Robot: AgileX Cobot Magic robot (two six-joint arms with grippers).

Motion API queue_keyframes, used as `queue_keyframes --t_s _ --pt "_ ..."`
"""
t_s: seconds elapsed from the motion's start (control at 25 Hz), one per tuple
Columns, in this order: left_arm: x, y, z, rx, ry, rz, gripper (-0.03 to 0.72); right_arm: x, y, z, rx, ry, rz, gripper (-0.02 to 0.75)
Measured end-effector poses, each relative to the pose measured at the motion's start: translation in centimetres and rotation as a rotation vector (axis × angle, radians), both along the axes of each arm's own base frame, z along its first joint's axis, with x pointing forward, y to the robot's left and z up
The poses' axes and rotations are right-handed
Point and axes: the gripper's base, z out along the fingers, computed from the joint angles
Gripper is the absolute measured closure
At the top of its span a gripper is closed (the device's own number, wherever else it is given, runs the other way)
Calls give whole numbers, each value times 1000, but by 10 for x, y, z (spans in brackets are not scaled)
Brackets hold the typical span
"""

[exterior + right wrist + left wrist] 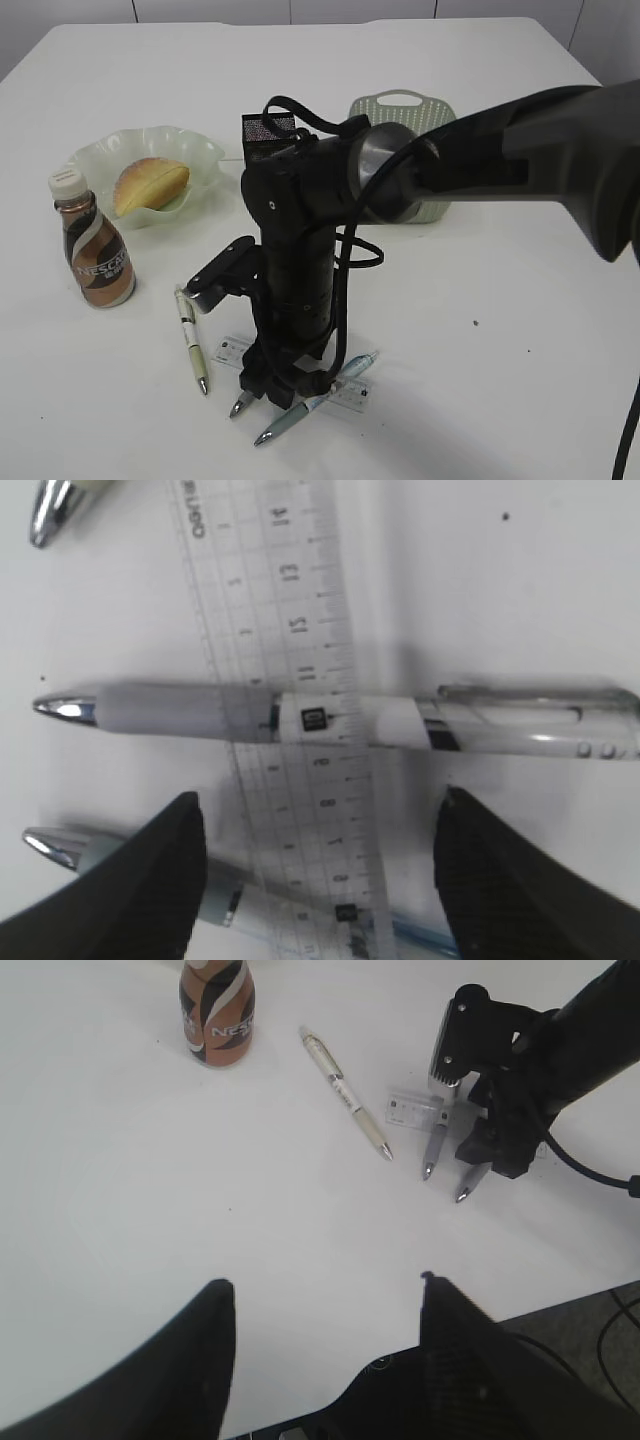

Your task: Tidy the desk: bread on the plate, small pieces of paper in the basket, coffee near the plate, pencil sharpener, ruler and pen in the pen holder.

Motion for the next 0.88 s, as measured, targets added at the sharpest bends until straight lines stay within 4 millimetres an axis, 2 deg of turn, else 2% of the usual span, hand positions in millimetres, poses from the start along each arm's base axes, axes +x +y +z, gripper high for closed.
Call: queue_keyframes --t_s 0.28,0.4,0.6,0.88 --pt "0 0 0 0 0 0 255 0 0 0 0 0 0 228" --pt "0 0 0 0 0 0 255 0 0 0 0 0 0 293" --pt "0 0 0 2 0 1 255 0 0 0 -3 6 -1 450" --pt "0 0 0 2 0 1 255 -1 -1 0 -9 13 0 468"
